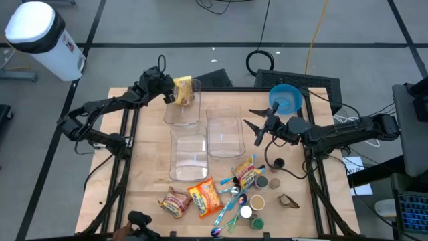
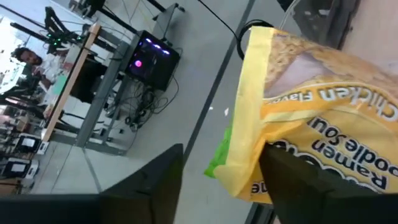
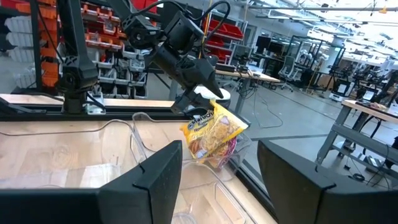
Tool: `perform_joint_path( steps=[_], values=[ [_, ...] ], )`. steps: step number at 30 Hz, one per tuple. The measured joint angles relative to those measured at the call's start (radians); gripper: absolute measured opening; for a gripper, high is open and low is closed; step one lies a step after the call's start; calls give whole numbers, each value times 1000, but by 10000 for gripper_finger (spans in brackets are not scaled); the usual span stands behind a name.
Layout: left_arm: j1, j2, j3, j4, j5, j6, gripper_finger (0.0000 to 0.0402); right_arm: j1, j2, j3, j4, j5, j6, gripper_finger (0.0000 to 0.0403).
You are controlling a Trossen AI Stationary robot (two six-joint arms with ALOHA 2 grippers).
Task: Pick & Place Food Item
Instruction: Put the yellow noodle pack into the top transparent bin, then put the blue noodle pack into the top transparent bin
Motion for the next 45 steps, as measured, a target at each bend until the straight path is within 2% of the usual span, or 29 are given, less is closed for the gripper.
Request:
perform_joint_path(
  steps=[6, 8, 11, 16, 18, 22, 28, 36, 45],
  values=[
    [-7, 0, 0, -4, -4, -86, 263, 0, 0, 0, -4, 0, 5, 201],
    [-17, -3, 0, -5, -37, -92, 272, 0, 0, 0, -4, 0, 5, 201],
    [-40, -17, 0, 24, -140, -64, 282, 0, 0, 0, -3, 0, 5, 201],
    [-65, -17, 1, 145, -374, -47, 295, 0, 0, 0, -4, 0, 23, 201],
    [-69, -17, 1, 156, -408, -61, 298, 0, 0, 0, -4, 0, 35, 201],
    [-74, -17, 1, 124, -348, -149, 295, 3, 0, 0, -4, 0, 37, 201],
    [-74, -17, 1, 7, -151, -188, 284, 3, 0, 0, -4, 0, 35, 201],
    [-74, -17, 1, -44, -149, -236, 283, 3, 0, 0, -4, 0, 32, 201],
    [-148, -17, 1, -8, -148, -447, 283, 3, 0, 0, -5, 0, 32, 201]
  ],
)
